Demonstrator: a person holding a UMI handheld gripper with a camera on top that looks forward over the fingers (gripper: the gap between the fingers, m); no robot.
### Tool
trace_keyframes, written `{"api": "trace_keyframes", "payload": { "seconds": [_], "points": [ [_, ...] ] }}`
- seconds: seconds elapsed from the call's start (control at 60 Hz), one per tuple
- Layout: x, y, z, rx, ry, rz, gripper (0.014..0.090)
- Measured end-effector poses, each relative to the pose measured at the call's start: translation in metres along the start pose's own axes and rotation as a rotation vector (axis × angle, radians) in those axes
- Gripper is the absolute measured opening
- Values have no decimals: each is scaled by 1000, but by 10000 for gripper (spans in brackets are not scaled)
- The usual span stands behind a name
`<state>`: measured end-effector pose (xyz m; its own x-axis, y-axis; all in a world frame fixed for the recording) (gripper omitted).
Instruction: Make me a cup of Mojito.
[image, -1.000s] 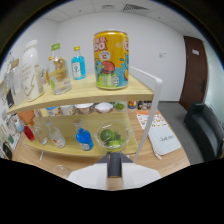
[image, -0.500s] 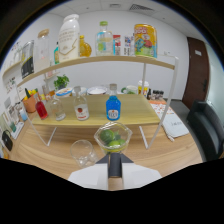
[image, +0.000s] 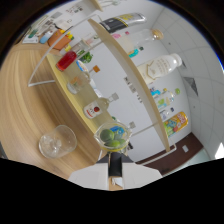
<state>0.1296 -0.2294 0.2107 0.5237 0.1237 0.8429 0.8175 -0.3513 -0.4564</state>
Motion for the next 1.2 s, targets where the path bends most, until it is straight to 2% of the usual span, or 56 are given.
{"api": "trace_keyframes", "payload": {
  "seconds": [0.25,0.383,0.55,0.65,0.933,1.083,1.2],
  "points": [
    [7,-30,4,201,60,-509,152],
    [3,-36,6,267,70,-723,152],
    [-8,-40,9,318,71,-899,153],
    [-12,-40,12,320,71,-925,154],
    [-6,-54,3,333,58,-681,155],
    [23,-56,-15,313,18,-237,153],
    [47,-38,-26,259,-43,189,156]
  ]
}}
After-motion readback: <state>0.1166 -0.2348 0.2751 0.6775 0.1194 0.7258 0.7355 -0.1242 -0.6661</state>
